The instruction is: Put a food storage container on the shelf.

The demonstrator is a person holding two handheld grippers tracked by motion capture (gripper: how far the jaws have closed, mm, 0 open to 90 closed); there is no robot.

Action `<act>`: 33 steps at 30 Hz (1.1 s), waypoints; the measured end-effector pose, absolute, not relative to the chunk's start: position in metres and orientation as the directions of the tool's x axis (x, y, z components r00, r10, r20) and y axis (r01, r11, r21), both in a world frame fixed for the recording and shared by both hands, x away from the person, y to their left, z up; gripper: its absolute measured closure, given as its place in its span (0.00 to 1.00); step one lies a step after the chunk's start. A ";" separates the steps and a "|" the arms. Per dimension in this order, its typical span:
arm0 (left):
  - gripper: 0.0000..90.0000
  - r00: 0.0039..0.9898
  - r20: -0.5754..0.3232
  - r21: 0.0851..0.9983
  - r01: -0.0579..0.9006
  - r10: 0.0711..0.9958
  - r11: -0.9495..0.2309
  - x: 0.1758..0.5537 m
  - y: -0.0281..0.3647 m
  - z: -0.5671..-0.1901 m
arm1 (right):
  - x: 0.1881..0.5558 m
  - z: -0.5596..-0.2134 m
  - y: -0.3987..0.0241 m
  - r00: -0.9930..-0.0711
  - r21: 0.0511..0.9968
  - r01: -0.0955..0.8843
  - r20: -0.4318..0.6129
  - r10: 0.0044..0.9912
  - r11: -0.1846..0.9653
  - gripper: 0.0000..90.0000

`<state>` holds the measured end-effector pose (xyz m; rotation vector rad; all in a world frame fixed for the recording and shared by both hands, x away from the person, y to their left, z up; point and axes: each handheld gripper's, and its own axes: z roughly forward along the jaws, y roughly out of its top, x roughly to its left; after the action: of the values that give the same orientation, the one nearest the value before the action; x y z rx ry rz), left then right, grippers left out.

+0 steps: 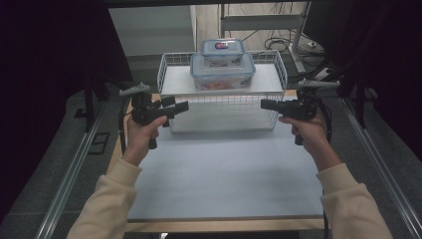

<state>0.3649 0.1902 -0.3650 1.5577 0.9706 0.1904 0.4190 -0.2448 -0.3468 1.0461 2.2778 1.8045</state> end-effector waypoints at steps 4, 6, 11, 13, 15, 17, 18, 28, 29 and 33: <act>0.27 0.642 -0.381 0.880 0.473 0.665 0.048 0.345 0.190 -0.391 | 0.402 -0.368 -0.255 -0.771 0.875 0.474 0.358 0.527 0.100 0.95; 0.27 0.638 -0.382 0.874 0.484 0.668 0.037 0.335 0.191 -0.407 | 0.392 -0.383 -0.261 -0.772 0.870 0.479 0.357 0.526 0.113 0.91; 0.27 0.620 -0.361 0.858 0.514 0.696 -0.014 0.320 0.189 -0.442 | 0.372 -0.419 -0.270 -0.752 0.851 0.506 0.355 0.556 0.140 0.69; 0.27 0.613 -0.369 0.847 0.531 0.698 -0.018 0.314 0.188 -0.454 | 0.367 -0.430 -0.273 -0.748 0.845 0.514 0.356 0.560 0.148 0.62; 0.26 0.608 -0.381 0.835 0.549 0.696 -0.023 0.309 0.186 -0.467 | 0.361 -0.441 -0.277 -0.740 0.834 0.528 0.358 0.570 0.161 0.55; 0.26 0.605 -0.377 0.823 0.567 0.702 -0.047 0.307 0.184 -0.476 | 0.354 -0.452 -0.281 -0.735 0.827 0.536 0.357 0.576 0.170 0.52; 0.26 0.602 -0.375 0.820 0.570 0.706 -0.051 0.305 0.184 -0.481 | 0.351 -0.458 -0.282 -0.732 0.823 0.540 0.355 0.582 0.176 0.51; 0.26 0.562 -0.377 0.779 0.622 0.736 -0.076 0.296 0.176 -0.514 | 0.344 -0.506 -0.283 -0.691 0.749 0.621 0.383 0.613 0.232 0.44; 0.26 0.563 -0.374 0.780 0.621 0.737 -0.079 0.296 0.176 -0.514 | 0.344 -0.506 -0.282 -0.693 0.749 0.620 0.382 0.612 0.234 0.43; 0.26 0.558 -0.370 0.786 0.614 0.743 -0.070 0.297 0.178 -0.515 | 0.344 -0.504 -0.283 -0.692 0.763 0.609 0.379 0.614 0.216 0.42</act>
<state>0.2969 0.1781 -0.5146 1.7635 1.1266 0.1565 0.3437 -0.2825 -0.5040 1.2304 2.4457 1.5306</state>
